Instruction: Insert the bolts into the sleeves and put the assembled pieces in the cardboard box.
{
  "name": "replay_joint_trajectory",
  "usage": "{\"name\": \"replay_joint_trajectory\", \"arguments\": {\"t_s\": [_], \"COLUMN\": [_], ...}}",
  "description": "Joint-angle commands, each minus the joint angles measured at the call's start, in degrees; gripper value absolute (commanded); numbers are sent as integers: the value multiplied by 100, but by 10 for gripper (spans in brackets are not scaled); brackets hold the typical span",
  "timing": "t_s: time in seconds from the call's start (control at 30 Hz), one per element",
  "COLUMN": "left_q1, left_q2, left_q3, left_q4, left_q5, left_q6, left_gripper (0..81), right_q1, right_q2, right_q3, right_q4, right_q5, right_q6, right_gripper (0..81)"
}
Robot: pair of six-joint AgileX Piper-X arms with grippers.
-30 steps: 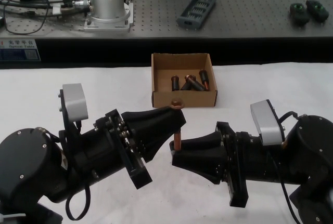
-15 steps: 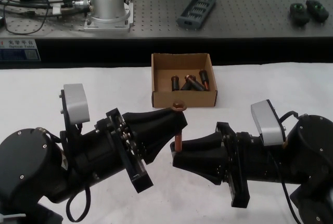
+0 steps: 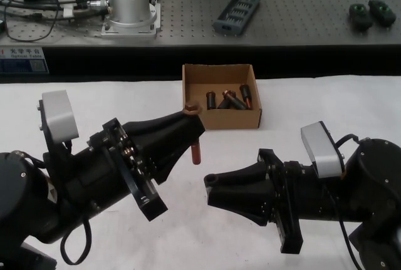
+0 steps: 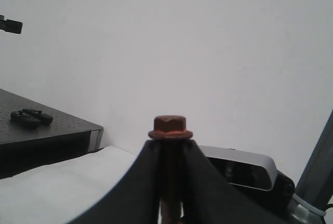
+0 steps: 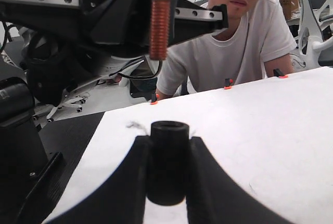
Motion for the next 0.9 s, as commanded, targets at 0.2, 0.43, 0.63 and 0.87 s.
{"name": "replay_joint_trajectory", "arguments": {"t_s": [0.2,0.43,0.63,0.87], "left_q1": [-136,-249,-249,-249], "left_q2": [59,110,110,110], "left_q3": [-16,-51,-51,-51], "left_q4": [-109,-109,158,171], "left_q5": [-102,-180,-315,-337], "left_q6": [-47,-150,-165,-267], "left_gripper": [6,6,6,6], "right_q1": [-13,-13,-13,-13], "right_q2": [17,17,4,5], "right_q3": [-32,-47,-46,-46], "right_q4": [-93,-93,-104,-213], "right_q5": [-46,-35,-35,-35], "right_q6": [141,139,139,274], "right_gripper": [71,71,71,71]}}
